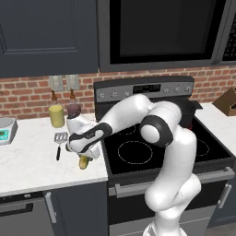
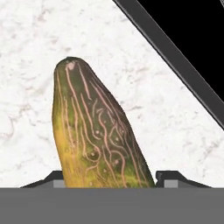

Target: Put the cucumber and lime in the pot. Retrieve the spatula and lightly stir the vegetables in the pot.

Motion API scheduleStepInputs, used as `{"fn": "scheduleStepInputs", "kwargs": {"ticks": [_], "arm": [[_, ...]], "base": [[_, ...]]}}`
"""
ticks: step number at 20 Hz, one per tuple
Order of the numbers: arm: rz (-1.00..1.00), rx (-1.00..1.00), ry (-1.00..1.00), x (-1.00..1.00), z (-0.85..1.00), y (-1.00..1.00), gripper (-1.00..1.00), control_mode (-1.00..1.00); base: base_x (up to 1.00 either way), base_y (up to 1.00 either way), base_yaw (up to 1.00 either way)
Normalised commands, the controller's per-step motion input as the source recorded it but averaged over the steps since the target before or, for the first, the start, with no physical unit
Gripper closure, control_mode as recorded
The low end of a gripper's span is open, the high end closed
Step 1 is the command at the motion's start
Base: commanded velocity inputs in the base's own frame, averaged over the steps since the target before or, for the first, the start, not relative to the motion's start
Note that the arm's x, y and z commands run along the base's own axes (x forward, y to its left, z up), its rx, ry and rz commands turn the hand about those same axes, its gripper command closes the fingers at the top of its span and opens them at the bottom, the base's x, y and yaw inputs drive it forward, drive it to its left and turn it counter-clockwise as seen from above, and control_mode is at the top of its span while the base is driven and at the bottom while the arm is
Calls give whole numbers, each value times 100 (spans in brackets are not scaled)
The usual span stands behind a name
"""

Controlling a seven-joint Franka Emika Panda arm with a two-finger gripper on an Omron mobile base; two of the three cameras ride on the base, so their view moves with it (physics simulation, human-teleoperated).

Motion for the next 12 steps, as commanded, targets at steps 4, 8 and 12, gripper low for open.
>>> {"fn": "scheduleStepInputs", "kwargs": {"ticks": [4, 8, 12], "arm": [[0, 0, -31, -46, 44, -46, 100, -100], [0, 0, -29, -52, 88, -66, 100, -100], [0, 1, -24, -38, 100, -79, 100, -100]], "base": [[0, 0, 0], [0, 0, 0], [0, 0, 0]]}}
